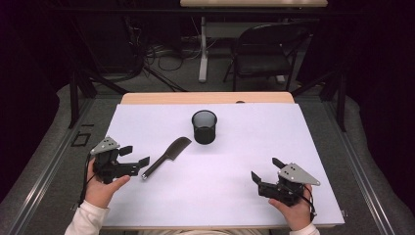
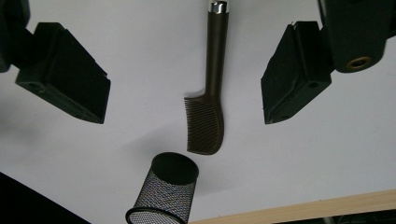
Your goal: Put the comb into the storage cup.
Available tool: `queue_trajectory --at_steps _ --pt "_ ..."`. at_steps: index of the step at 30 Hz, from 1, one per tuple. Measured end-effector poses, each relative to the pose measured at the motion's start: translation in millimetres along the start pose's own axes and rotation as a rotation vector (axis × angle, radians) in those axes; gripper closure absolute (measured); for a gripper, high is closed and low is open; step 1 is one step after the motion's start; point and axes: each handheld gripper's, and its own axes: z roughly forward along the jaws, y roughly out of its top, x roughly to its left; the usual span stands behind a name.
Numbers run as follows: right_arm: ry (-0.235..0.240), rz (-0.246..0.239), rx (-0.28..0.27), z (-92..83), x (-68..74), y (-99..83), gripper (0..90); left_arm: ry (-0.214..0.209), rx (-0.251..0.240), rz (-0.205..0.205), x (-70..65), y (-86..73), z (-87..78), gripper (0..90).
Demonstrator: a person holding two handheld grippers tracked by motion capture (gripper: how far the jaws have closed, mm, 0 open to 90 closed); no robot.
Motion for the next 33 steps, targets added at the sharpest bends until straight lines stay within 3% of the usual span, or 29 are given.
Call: queue_trajectory --at_steps 15,27,33 --pt "0.002 0.004 0.008 0.7 0.4 -0.5 14.3 0.024 0.081 0.031 0.7 12.4 7.6 19.4" --pt "0.005 0.001 0.013 1.1 0.0 -0.9 14.4 0.037 0.126 0.019 5.5 19.2 10.2 21.3" --pt "0.006 0.003 0.017 1.7 0.5 -1.0 14.4 0.049 0.177 0.036 5.4 24.6 14.3 21.9"
